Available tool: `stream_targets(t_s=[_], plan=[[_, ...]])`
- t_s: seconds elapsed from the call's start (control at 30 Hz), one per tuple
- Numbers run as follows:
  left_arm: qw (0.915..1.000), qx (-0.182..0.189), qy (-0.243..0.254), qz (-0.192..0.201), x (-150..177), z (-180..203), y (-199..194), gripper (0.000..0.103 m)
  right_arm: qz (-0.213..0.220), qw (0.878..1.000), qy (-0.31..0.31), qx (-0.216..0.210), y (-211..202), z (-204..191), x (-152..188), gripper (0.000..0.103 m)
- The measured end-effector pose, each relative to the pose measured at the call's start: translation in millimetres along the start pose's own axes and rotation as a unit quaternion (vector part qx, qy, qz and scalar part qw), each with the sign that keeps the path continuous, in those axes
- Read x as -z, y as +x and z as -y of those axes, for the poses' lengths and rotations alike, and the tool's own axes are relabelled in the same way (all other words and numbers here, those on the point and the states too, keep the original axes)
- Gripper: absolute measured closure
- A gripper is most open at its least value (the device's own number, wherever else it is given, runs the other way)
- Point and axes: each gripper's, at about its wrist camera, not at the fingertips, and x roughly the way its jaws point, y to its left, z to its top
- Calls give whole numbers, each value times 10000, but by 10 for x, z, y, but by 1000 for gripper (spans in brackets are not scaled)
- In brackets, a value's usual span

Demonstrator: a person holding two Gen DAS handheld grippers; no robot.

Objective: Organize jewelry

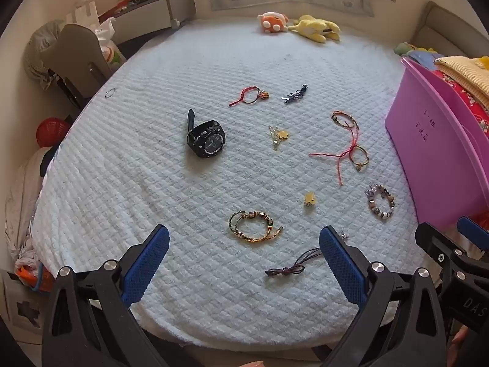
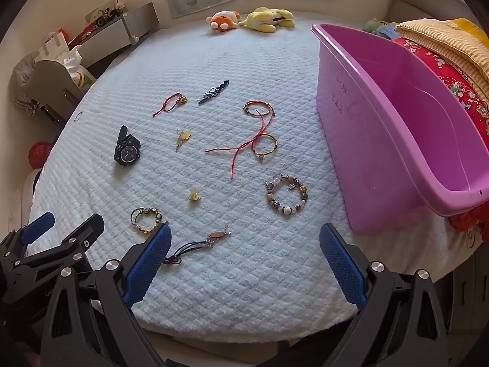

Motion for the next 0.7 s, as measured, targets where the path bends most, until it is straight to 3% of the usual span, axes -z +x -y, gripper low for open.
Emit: stream_targets(t_s=[0.7], plan=[[10000, 62, -36, 0, 33, -26, 37, 6, -29, 10000, 26, -51, 63, 3, 33, 10]])
